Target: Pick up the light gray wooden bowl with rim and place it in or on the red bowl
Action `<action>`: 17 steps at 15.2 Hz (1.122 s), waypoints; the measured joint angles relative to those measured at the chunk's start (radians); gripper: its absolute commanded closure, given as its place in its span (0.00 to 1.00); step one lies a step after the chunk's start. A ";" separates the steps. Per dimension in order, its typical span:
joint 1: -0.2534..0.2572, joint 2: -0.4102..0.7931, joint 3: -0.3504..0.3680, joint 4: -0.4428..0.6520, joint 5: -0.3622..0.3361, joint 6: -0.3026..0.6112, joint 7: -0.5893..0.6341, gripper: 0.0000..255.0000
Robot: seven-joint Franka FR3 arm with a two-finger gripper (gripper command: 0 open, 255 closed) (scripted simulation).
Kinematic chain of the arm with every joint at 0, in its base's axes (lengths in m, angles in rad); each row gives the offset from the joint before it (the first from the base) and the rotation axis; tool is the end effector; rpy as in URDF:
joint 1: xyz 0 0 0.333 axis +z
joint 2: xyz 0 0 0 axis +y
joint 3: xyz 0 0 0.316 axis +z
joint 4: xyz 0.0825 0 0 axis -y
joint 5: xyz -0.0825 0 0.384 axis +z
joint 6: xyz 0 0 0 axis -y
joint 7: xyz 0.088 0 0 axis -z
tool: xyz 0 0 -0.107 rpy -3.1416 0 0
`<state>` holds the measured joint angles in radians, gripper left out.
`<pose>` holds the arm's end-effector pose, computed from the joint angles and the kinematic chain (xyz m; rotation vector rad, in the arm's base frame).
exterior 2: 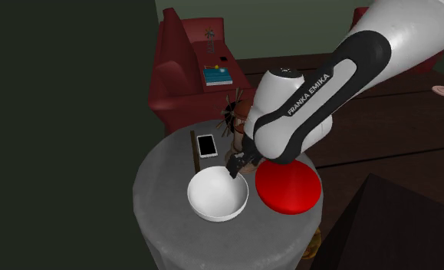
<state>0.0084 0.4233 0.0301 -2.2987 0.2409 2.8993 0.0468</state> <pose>0.5408 0.0070 0.1796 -3.0110 0.3645 -0.2601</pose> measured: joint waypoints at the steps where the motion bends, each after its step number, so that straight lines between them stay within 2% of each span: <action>1: -0.001 0.027 0.002 0.017 0.002 0.010 -0.001 0.00; 8: -0.007 0.149 0.019 0.076 0.012 0.073 -0.009 0.00; 15: -0.008 0.167 0.022 0.087 0.012 0.084 -0.010 0.00; 16: -0.008 0.168 0.022 0.087 0.012 0.083 -0.011 1.00; 17: -0.008 0.167 0.022 0.088 0.012 0.084 -0.011 1.00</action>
<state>0.0000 0.5905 0.0520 -2.2107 0.2533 2.9835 0.0361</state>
